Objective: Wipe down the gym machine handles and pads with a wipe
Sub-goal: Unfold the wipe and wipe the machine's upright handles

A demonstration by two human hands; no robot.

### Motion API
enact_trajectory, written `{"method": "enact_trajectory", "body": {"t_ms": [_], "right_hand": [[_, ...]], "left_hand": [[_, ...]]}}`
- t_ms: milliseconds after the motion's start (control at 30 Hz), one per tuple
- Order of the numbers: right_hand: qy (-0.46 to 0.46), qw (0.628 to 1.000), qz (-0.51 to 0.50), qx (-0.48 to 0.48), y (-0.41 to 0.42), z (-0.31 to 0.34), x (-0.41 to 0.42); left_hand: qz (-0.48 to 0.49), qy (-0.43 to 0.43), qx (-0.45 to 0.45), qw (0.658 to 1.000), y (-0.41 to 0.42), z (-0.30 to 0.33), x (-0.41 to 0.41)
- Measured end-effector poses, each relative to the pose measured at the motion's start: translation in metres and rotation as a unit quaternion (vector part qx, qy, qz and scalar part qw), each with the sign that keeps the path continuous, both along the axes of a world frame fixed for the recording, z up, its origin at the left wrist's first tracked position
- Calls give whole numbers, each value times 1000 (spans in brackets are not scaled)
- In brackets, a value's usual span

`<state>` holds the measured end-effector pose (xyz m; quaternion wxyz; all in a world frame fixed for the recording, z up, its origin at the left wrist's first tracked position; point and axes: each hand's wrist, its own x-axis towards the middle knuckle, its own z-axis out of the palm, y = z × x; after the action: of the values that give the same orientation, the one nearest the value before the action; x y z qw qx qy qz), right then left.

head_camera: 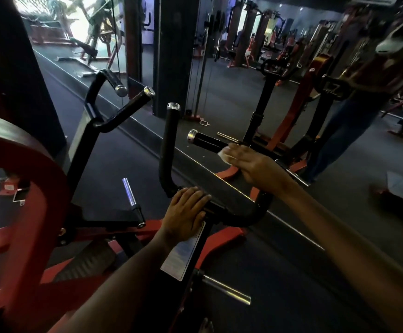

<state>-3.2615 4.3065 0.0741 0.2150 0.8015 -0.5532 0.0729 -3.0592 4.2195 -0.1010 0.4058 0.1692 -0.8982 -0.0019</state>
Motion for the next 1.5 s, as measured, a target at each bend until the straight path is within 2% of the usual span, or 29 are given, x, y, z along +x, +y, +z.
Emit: {"method": "enact_trajectory", "body": {"t_ms": [100,167,300,400,467,533,600,667,733,800,900,1033,1233,1300,1333,1433,1500], "right_hand": [[-22,998,-25,-53,-15,7,14],[-22,998,-3,-65,-47,10,35],[54,997,39,42,-77,5,47],[58,997,40,29,-43,4,23],[-12,1000,24,8,-18,2,10],[-154,987,-13,-42,-3,2,6],[-289,947,-76,-114,-6,5,13],[-390,899,-160,-119,-30,13,20],[-462,852,-243,-33,-69,27,24],[-468,821,-307,107,-102,42,27],[-482,785,-290,258,-118,58,37],[-541,715,-258,360,-100,58,19],[-503,685,-301,433,-38,68,-23],[-517,682,-299,421,-46,67,-21],[-516,700,-300,391,-58,64,-14],[-429,832,-242,254,-95,57,26],[-378,886,-185,195,-96,53,43]], "left_hand": [[1,2,-4,1000,0,0,0],[2,-3,0,1000,0,2,0],[5,-6,7,1000,3,4,0],[7,4,-3,1000,3,6,0],[6,8,-9,1000,3,6,0],[2,7,-5,1000,3,5,1],[1,5,4,1000,2,3,1],[3,-1,12,1000,3,2,0],[7,-11,18,1000,3,2,0],[10,-21,23,999,4,4,1],[9,-28,28,999,5,4,2],[8,-20,24,999,3,4,1],[1,-13,22,1000,1,1,0],[1,-15,22,1000,2,1,1],[2,-15,21,1000,3,2,2],[2,-12,18,1000,4,4,2],[1,-11,19,1000,4,5,1]]}}
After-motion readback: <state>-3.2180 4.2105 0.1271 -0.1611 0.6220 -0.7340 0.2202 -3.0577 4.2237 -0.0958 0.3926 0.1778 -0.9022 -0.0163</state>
